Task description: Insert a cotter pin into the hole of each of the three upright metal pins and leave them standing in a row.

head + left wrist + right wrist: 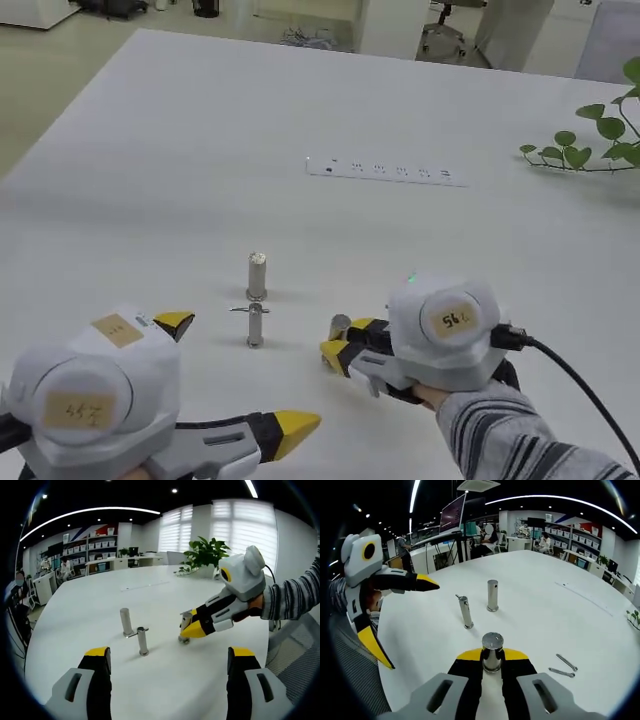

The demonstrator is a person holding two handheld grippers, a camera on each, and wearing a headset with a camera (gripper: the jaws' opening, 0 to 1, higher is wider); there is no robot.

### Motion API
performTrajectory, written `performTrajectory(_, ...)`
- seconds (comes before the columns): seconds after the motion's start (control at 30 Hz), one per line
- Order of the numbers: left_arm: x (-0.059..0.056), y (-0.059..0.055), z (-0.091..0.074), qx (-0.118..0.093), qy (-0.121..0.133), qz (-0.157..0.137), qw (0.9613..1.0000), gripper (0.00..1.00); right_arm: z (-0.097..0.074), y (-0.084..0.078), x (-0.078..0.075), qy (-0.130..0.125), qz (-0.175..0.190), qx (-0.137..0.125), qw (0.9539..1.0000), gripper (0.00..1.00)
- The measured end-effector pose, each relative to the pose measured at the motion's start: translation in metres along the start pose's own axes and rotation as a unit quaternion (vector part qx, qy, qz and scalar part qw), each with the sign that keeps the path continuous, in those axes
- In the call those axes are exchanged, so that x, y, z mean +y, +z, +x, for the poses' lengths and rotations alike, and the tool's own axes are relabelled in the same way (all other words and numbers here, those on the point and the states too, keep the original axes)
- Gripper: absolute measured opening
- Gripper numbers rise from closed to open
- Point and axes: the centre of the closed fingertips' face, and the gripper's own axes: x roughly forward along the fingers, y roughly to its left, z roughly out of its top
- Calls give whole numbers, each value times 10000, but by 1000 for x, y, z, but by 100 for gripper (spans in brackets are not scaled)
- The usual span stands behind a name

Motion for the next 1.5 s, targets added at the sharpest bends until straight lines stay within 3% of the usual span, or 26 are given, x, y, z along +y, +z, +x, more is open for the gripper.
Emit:
performTrajectory(1.03, -5, -6, 0, 100, -40, 53, 9999, 96, -3, -11, 15, -161, 124, 44, 9998, 9)
performTrajectory(1.13, -5, -5, 1, 85, -29, 45, 9999, 96, -5, -10, 14, -92, 333, 3, 9994, 15)
performTrajectory(1.23, -4, -5, 0, 92, -12, 36, 10000, 96, -8, -13, 13, -20, 254, 105, 9996, 21)
performTrajectory(1.5, -3, -5, 0, 73, 65, 15, 10000, 96, -24, -20, 1, 68, 330, 183, 9993, 25)
